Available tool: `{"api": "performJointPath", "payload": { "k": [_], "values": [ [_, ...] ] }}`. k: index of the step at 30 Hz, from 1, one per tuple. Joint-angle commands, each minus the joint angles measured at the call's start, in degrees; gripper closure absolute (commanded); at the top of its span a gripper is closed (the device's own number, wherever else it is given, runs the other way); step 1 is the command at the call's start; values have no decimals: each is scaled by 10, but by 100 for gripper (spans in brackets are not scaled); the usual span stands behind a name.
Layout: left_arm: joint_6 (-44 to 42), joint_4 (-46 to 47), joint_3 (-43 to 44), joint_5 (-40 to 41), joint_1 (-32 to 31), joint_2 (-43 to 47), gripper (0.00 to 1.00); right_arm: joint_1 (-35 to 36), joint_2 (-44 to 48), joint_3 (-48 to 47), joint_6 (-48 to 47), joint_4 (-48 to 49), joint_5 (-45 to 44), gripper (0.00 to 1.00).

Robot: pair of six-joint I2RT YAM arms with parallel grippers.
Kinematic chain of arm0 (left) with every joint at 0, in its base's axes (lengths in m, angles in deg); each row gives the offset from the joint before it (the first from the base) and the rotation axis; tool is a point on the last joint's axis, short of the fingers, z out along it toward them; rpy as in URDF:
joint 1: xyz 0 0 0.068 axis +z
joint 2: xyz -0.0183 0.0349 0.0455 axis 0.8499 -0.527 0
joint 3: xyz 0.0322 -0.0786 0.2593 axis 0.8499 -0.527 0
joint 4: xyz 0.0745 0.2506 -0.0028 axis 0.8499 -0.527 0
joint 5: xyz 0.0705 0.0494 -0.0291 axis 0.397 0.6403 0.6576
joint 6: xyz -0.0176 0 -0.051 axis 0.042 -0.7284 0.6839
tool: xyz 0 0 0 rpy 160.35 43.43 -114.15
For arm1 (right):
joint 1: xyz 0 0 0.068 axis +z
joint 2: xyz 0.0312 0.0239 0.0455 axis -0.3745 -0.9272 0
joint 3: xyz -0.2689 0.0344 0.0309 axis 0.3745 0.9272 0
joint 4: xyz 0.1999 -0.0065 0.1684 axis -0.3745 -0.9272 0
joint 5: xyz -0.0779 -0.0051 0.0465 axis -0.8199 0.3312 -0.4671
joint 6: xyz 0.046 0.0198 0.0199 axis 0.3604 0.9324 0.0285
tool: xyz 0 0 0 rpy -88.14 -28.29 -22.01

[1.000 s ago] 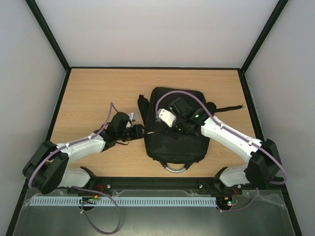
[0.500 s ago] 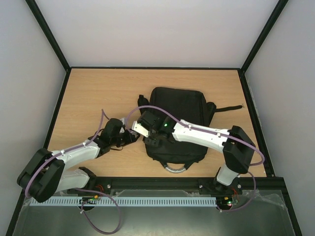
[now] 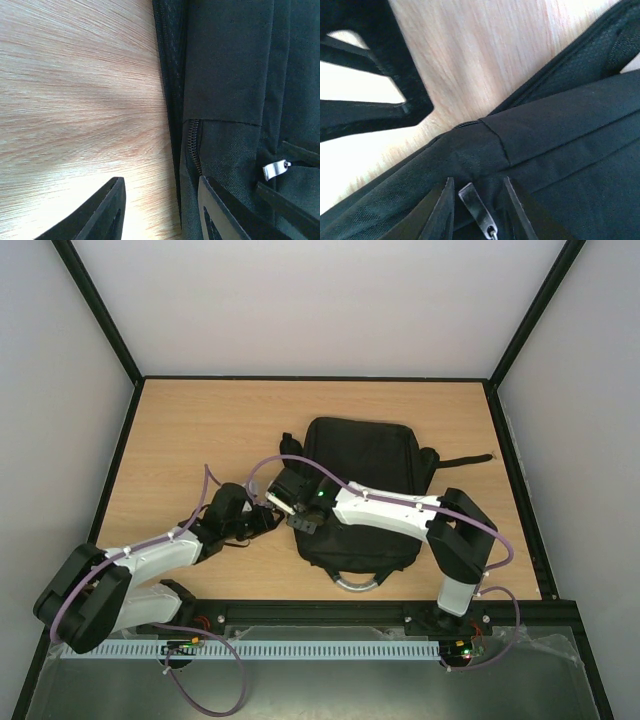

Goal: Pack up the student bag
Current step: Zip the student bag at the center of the board.

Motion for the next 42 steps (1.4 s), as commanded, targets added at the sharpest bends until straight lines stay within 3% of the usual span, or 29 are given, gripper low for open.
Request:
{"api": "performJointPath", "payload": {
  "k": [1, 11, 19, 25, 30, 33, 42],
  "values": [
    [6, 23, -10, 0, 3, -2, 57, 3, -15, -14, 17, -18, -52, 76],
    [7, 47, -4, -6, 4, -24, 57, 3, 61, 5, 20, 0, -65, 99],
    [5, 94, 19, -39, 0, -41, 56, -1, 130, 59, 37, 27, -14, 99],
    [11, 142, 32, -48, -15, -35, 45, -49, 202, 129, 69, 83, 94, 99],
    [17, 130, 47, -21, -17, -53, 50, -71, 233, 151, 81, 94, 132, 99],
    [25, 144, 59, -28, -16, -86, 55, -83, 215, 130, 89, 65, 163, 86],
    [46, 189, 79, -54, -18, -141, 74, -87, 95, 29, 98, -23, 230, 68]
  ]
}}
